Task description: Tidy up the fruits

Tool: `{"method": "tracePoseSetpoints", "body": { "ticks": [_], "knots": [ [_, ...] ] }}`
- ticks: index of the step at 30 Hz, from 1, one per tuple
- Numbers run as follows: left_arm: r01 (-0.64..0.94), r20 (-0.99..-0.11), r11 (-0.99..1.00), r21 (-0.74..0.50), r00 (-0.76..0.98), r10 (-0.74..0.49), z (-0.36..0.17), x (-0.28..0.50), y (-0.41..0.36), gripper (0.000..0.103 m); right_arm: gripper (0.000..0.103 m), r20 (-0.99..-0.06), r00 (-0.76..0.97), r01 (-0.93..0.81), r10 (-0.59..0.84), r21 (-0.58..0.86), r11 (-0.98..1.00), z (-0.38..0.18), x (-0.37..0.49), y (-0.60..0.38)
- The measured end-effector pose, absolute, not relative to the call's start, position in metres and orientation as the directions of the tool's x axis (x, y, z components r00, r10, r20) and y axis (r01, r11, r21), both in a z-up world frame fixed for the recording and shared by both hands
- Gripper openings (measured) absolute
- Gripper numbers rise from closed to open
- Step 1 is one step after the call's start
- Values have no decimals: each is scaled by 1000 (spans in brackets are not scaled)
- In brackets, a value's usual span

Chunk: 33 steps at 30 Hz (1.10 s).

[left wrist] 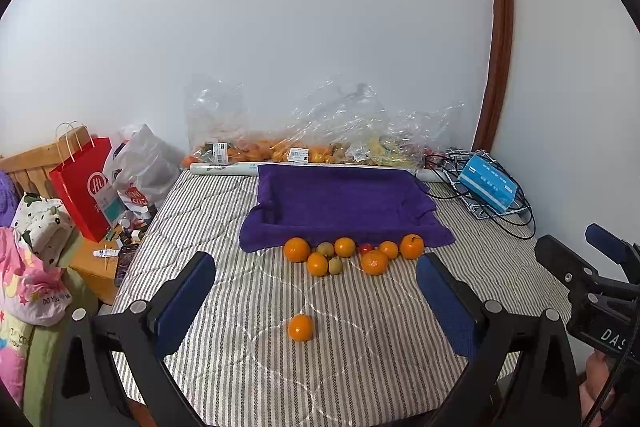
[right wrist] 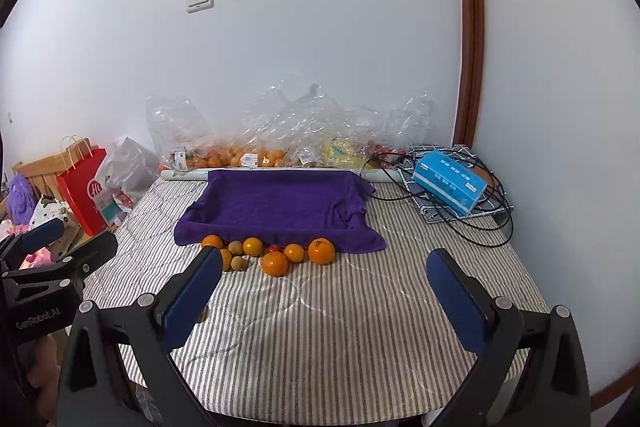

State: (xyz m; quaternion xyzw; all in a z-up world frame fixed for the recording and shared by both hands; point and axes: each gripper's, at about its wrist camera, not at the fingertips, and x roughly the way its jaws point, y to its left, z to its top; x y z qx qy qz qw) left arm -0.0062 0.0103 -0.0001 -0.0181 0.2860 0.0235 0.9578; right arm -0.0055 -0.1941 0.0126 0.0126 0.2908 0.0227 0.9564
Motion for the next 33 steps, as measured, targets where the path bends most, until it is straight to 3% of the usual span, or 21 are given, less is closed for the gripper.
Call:
{"method": "tracePoseSetpoints", "body": {
  "ticks": [33],
  "knots": [
    [-41,-540,999,-11,841,29,0,-10,7,101,101,-528,846,-48,71,57,997,14,-16,-193]
  ]
}}
